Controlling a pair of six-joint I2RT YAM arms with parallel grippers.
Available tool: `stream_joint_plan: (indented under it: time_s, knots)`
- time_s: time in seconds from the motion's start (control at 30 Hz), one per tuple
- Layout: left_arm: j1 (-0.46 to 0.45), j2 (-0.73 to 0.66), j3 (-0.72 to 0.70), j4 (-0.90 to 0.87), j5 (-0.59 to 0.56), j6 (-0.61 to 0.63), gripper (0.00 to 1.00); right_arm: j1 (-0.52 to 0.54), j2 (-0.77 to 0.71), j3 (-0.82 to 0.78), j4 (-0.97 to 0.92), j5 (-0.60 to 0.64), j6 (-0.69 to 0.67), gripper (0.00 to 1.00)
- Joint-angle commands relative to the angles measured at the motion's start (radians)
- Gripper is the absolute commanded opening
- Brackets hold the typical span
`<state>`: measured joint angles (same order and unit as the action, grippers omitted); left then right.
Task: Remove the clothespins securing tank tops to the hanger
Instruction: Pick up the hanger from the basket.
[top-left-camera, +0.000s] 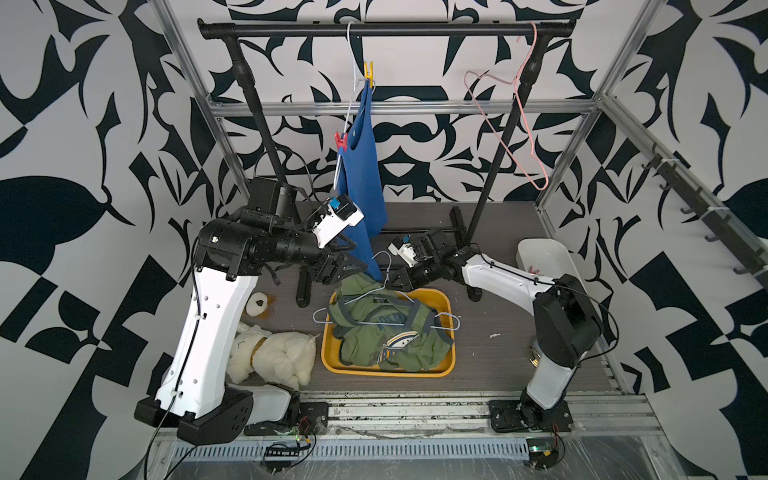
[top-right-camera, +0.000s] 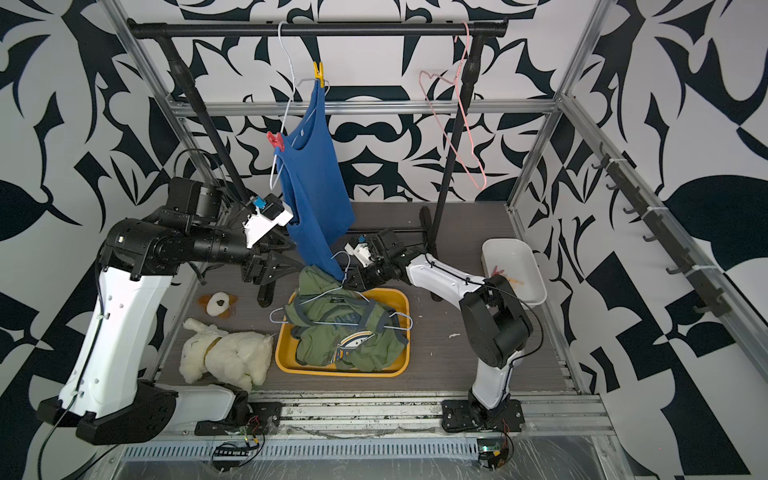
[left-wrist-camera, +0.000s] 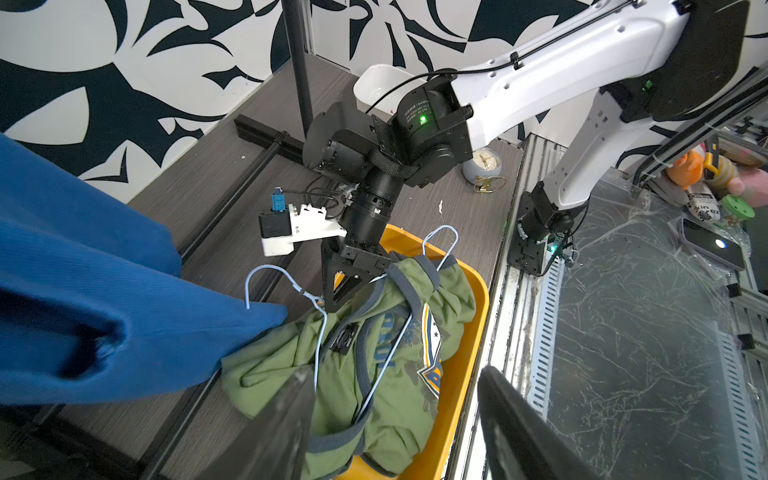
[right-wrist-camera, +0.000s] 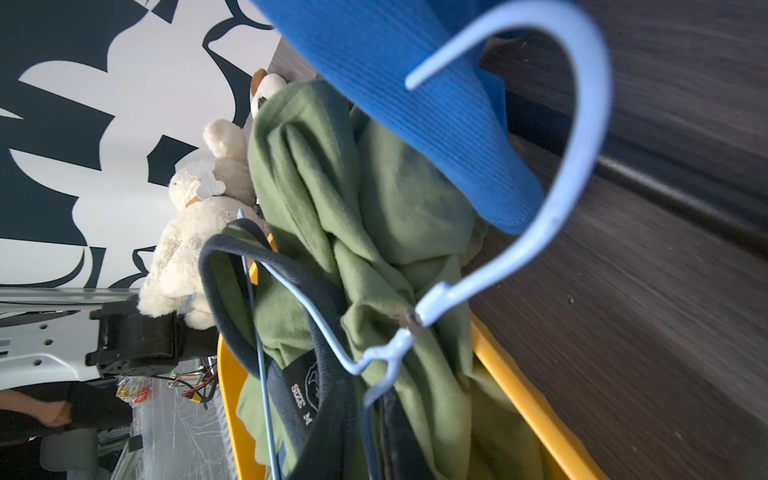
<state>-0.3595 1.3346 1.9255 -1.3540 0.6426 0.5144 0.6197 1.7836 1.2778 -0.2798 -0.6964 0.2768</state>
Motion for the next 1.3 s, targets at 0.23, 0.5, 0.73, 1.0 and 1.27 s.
stream_joint_plan:
  time_s: [0.23, 0.5, 0.73, 1.0, 1.27]
  knots:
    - [-0.002, -0.011, -0.008, -0.008, 0.012, -0.001, 0.66, 0.005, -0.042, 0.03, -0.016, -0.089, -0.051, 0.18]
    - [-0.001, -0.01, -0.003, -0.001, 0.016, -0.009, 0.66, 0.007, -0.027, 0.038, -0.012, -0.092, -0.056, 0.13]
    - [-0.002, -0.01, -0.01, 0.048, 0.006, -0.08, 0.67, 0.006, -0.052, 0.067, -0.052, -0.074, -0.079, 0.06]
    - [-0.002, -0.02, -0.042, 0.115, -0.17, -0.139, 0.66, 0.007, -0.188, 0.088, -0.125, -0.076, -0.124, 0.0]
    - [-0.001, -0.088, -0.179, 0.134, -0.288, -0.151, 0.67, 0.006, -0.358, 0.098, -0.214, -0.016, -0.16, 0.0]
